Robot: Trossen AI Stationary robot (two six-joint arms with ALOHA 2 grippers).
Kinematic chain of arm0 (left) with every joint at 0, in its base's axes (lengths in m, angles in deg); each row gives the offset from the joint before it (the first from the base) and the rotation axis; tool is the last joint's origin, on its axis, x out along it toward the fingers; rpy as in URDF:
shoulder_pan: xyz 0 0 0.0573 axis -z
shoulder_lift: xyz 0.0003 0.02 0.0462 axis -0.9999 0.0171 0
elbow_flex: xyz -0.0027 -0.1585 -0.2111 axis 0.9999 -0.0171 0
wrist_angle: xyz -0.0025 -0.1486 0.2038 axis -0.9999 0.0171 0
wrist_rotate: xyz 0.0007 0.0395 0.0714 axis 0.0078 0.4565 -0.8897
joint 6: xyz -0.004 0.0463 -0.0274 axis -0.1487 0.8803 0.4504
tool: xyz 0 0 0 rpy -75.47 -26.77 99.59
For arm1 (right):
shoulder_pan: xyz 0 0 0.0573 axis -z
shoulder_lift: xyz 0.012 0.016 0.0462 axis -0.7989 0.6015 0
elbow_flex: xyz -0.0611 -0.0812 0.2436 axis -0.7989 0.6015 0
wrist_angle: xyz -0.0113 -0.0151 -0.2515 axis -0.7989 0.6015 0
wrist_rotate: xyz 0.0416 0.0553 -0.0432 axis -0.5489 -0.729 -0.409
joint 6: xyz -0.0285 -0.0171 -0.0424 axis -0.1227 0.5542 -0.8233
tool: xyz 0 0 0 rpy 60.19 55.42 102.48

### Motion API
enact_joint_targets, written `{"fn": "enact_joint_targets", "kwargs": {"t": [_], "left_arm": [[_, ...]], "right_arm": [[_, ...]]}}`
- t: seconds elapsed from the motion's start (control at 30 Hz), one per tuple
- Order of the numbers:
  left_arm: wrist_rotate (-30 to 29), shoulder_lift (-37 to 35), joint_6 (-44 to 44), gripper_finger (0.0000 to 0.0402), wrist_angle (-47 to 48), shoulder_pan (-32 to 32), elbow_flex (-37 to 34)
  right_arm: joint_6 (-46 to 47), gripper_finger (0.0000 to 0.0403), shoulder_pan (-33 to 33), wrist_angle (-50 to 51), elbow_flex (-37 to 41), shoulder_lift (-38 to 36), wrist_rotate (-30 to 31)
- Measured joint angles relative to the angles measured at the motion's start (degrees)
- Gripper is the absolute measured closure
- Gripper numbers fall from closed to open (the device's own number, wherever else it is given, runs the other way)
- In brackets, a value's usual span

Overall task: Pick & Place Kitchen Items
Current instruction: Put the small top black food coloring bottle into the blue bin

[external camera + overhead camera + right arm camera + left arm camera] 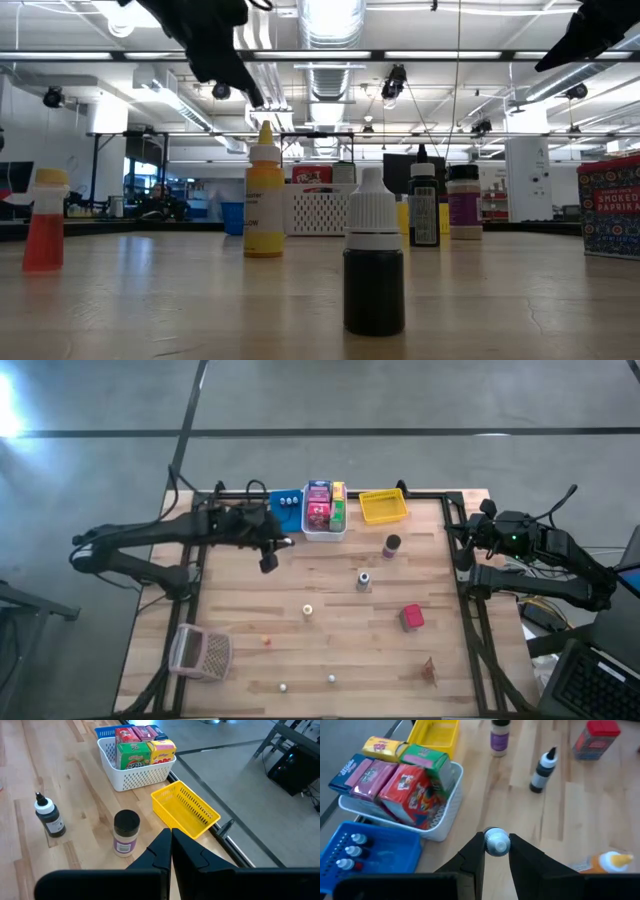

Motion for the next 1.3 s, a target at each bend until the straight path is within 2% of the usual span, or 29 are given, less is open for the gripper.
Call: {"fn": "enact_joint_targets", "kwargs": {"t": [0.23,0.83,1.3], "left_arm": [[0.7,1.2,2.2,0.0325,-0.4,-2.8,0.0],[1.6,1.2,2.9,0.0325,-0.5,-3.5,2.3],[3.2,5.2,3.0,0.0325,-0.5,-11.1,2.4]], "right_arm": [[0.1,0.0394,0.0,0.0,0.0,0.0,0.0],[0.1,0.0394,0.0,0.0,0.0,0.0,0.0],[0.0,0.0394,0.0,0.0,0.0,0.0,0.0]]}}
